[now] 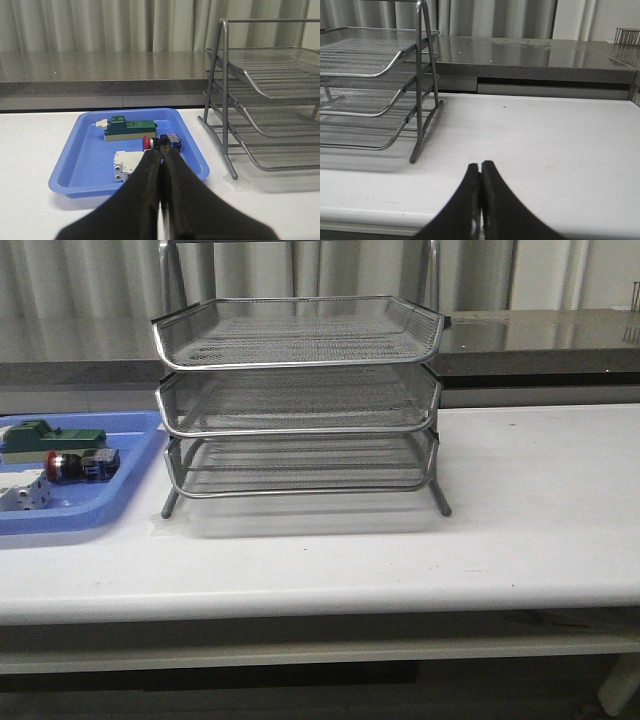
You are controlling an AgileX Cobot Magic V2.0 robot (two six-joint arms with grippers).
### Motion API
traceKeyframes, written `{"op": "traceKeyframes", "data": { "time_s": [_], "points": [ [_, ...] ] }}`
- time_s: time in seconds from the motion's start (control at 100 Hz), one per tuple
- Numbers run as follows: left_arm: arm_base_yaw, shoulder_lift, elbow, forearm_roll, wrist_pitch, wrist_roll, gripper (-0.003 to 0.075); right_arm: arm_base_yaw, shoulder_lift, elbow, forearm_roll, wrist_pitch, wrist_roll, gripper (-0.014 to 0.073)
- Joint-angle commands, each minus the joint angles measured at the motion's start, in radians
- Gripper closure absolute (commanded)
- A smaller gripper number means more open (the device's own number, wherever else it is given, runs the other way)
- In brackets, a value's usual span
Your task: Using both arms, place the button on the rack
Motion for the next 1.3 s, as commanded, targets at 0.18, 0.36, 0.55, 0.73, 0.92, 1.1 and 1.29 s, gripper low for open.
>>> {"op": "traceKeyframes", "data": {
  "time_s": [0.18,0.36,0.55,0.73,0.92,1.1,1.29],
  "points": [
    [-0.008,-0.033,0.046,-0.007,-0.088,-0.002,0.0741,0.001,-0.006,-0.018,-0.009,-0.085,-0.006,0.0650],
    [-0.008,-0.033,0.046,-0.007,-0.088,-0.002,0.0741,0.001,-0.006,-0.018,-0.009,-0.085,-0.006,0.0650],
    [-0.008,-0.033,0.046,-0.007,-0.088,-0.002,0.0741,0.001,-0.006,-0.018,-0.009,-0.085,-0.006,0.0650],
    [-0.008,-0.033,0.046,-0.007,-0.088,-0.002,0.0741,0.001,-0.006,-0.018,-0.009,-0.086,-0.006,0.0650],
    [-0.008,-0.033,0.046,-0.007,-0.088,-0.002,0.0741,0.001,-0.006,-0.018,-0.009,-0.171,-0.006,0.0650],
    [-0.008,-0.033,0.046,-0.007,-0.088,-0.002,0.0741,0.001,0.000,-0.072,0.020,-0.169,-0.006,0.0650],
    [-0.008,-0.033,0.046,-0.007,-0.088,-0.002,0.0741,0.001,0.052,-0.240,0.026,0.009,-0.006,0.0650]
  ]
}}
